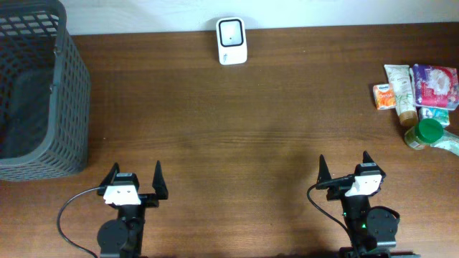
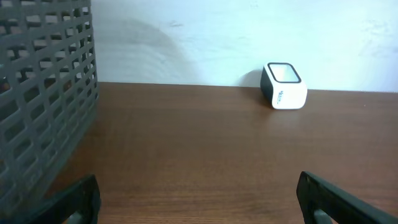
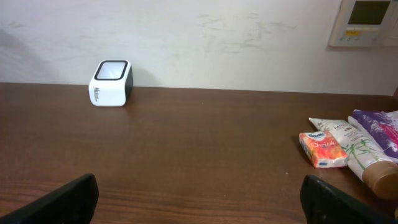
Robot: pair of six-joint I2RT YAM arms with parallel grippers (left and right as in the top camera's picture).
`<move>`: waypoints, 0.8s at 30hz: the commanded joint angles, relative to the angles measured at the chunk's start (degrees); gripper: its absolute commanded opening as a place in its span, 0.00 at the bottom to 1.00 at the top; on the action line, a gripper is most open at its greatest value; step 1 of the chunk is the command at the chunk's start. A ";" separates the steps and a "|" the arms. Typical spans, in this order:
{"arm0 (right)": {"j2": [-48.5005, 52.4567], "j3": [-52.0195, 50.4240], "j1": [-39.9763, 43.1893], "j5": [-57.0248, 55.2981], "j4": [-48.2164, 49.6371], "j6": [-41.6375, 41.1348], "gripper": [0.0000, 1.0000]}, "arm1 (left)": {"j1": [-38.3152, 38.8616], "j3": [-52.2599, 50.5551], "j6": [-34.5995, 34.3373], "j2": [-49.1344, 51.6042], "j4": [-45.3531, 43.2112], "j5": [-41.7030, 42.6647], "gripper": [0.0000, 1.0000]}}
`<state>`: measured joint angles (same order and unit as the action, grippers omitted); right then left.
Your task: Scan the item barcode
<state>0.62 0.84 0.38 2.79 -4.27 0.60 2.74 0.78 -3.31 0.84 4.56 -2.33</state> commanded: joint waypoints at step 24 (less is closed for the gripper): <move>-0.42 -0.52 -0.33 -0.46 -0.07 -0.24 0.99 | -5.90 -0.26 4.20 -0.59 0.22 0.83 0.99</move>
<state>0.62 0.84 0.38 2.81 -4.29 0.62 -2.76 0.78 1.48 0.84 4.62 -2.33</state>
